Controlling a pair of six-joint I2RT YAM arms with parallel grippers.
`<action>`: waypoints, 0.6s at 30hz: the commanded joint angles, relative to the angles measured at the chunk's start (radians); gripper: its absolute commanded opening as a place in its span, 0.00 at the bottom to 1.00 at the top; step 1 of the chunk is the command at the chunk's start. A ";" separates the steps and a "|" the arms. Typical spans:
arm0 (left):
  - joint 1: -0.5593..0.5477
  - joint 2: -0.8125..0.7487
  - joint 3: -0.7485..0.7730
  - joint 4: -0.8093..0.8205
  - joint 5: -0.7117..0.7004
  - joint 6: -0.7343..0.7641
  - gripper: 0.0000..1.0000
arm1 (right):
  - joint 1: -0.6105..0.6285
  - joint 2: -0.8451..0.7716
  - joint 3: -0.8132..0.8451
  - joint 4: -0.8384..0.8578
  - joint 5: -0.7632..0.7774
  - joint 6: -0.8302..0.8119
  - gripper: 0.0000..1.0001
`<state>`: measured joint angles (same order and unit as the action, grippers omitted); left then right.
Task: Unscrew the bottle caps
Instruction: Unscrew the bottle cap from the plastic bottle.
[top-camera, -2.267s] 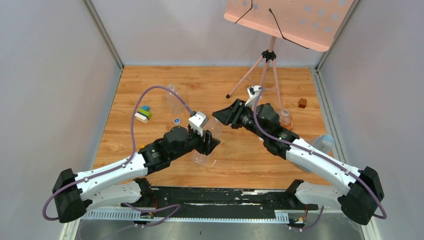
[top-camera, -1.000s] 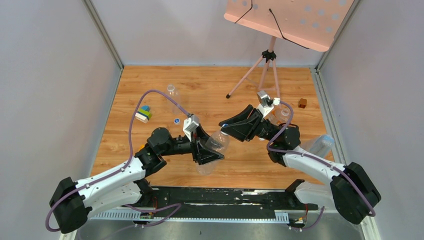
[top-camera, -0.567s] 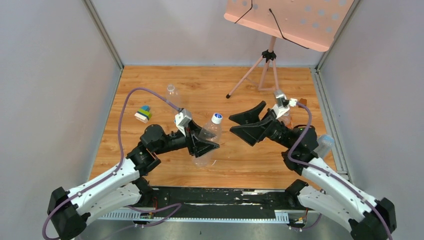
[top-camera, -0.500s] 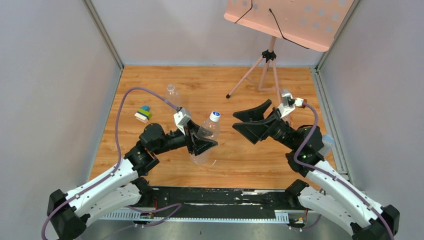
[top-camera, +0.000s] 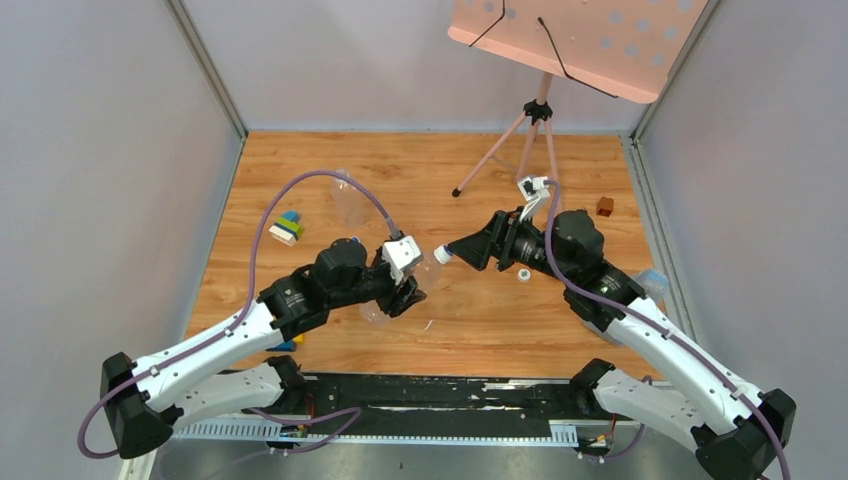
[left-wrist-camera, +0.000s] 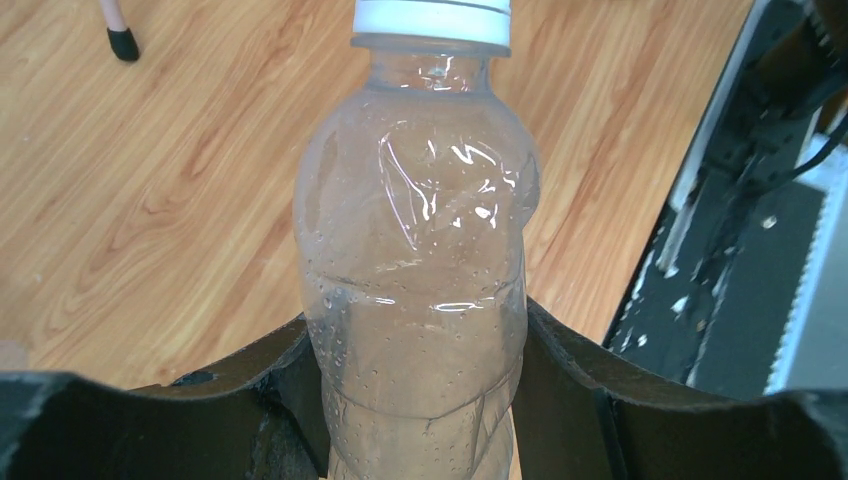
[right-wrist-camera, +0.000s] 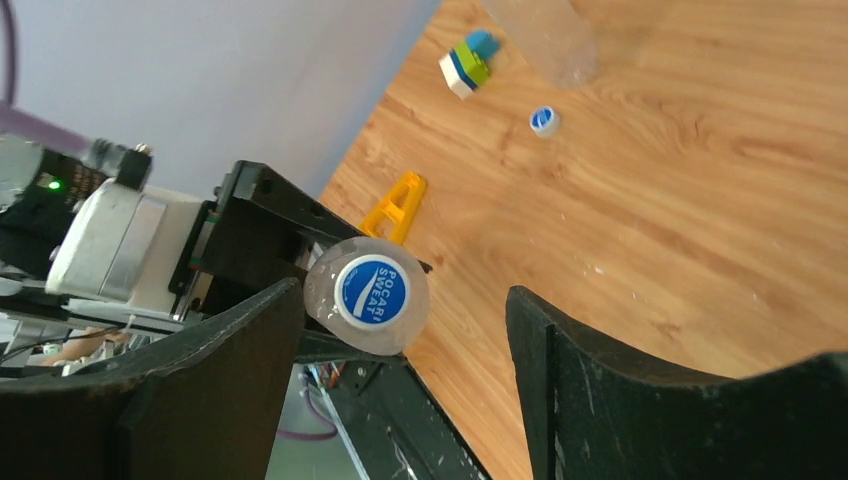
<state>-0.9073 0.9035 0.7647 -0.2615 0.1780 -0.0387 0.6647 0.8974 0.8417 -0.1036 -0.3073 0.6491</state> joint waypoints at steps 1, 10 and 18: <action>-0.052 0.025 0.038 -0.091 -0.076 0.215 0.00 | 0.000 0.004 -0.005 -0.075 -0.050 -0.020 0.75; -0.100 0.023 0.018 -0.123 -0.034 0.390 0.02 | -0.013 0.064 0.005 -0.114 -0.247 0.000 0.76; -0.106 0.015 0.009 -0.128 -0.018 0.428 0.00 | -0.014 0.127 0.003 -0.113 -0.340 0.029 0.68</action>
<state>-1.0069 0.9371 0.7666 -0.3935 0.1406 0.3367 0.6556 1.0073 0.8307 -0.2264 -0.5755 0.6571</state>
